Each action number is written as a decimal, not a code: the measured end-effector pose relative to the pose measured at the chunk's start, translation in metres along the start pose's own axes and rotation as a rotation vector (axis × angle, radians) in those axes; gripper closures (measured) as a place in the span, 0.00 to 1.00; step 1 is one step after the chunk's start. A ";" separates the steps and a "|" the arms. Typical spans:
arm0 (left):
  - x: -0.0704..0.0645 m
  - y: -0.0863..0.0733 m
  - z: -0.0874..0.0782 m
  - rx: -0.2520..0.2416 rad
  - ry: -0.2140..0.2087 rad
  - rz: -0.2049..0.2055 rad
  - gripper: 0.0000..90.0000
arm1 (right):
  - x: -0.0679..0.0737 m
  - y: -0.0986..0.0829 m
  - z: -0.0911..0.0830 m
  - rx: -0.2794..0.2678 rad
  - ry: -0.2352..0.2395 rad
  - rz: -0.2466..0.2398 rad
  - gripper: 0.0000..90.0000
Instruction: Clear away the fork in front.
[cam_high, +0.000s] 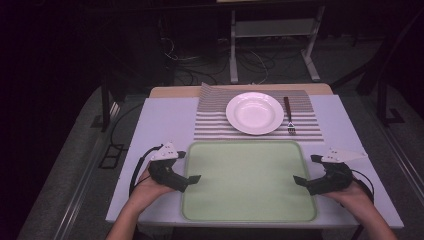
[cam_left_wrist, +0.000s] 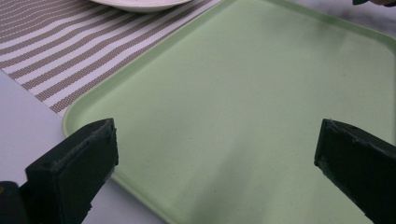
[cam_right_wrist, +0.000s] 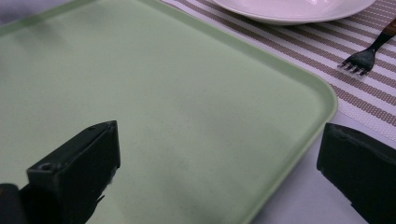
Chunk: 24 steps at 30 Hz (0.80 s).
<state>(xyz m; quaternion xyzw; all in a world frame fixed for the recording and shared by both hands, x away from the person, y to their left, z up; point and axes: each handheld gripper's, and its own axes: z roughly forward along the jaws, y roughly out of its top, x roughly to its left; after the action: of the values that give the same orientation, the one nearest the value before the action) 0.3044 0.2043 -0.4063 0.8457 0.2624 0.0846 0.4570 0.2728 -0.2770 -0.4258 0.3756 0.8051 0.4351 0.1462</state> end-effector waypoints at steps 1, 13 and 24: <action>0.000 0.000 0.000 0.000 0.000 0.000 0.00 | 0.000 0.000 0.000 0.000 0.000 0.000 0.00; -0.003 -0.002 -0.002 -0.005 0.008 0.008 0.00 | -0.008 0.006 -0.002 0.014 -0.039 0.040 0.00; -0.003 -0.003 0.003 0.015 0.009 0.023 0.00 | -0.023 0.011 0.000 0.028 -0.074 0.062 0.00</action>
<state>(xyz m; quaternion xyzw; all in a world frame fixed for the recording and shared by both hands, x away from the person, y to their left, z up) 0.3017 0.2016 -0.4106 0.8517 0.2552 0.0918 0.4484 0.2936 -0.2904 -0.4190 0.4185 0.7931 0.4139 0.1570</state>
